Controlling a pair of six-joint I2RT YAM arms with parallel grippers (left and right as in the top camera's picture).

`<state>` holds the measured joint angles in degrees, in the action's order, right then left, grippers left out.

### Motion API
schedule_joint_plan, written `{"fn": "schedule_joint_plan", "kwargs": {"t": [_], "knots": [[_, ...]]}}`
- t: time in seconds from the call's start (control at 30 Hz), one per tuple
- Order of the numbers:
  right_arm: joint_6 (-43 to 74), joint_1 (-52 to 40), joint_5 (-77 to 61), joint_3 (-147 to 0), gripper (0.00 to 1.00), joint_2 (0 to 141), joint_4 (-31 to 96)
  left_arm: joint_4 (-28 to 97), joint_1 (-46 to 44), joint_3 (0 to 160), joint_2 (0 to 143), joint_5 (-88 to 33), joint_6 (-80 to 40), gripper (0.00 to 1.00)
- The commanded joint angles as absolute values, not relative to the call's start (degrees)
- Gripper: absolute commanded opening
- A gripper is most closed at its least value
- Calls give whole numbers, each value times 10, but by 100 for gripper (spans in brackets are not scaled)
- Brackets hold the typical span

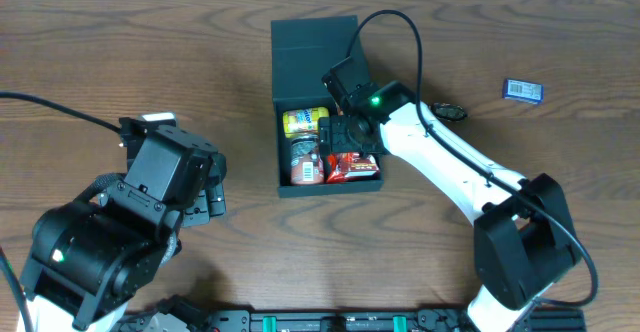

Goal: Pack container
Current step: 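Push the Hello Panda box down into the box with the right gripper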

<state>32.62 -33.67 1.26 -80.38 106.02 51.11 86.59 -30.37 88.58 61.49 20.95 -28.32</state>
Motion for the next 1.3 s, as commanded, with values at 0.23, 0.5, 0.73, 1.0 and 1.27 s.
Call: {"fn": "schedule_joint_plan", "kwargs": {"t": [0.23, 0.5, 0.73, 1.0, 1.27], "knots": [[305, -336, 44, -892, 99, 1019, 588, 868, -300, 886, 614, 212, -283, 95], [180, -336, -154, -920, 99, 970, 604, 868, -300, 886, 614, 212, -283, 95], [48, -269, -425, -917, 99, 970, 598, 885, -300, 886, 614, 212, -283, 95], [-92, -192, -618, -852, 99, 970, 584, 882, -300, 886, 614, 216, -283, 95], [-93, -187, -654, -740, 99, 970, 465, 869, -300, 886, 614, 215, -284, 95]]}}
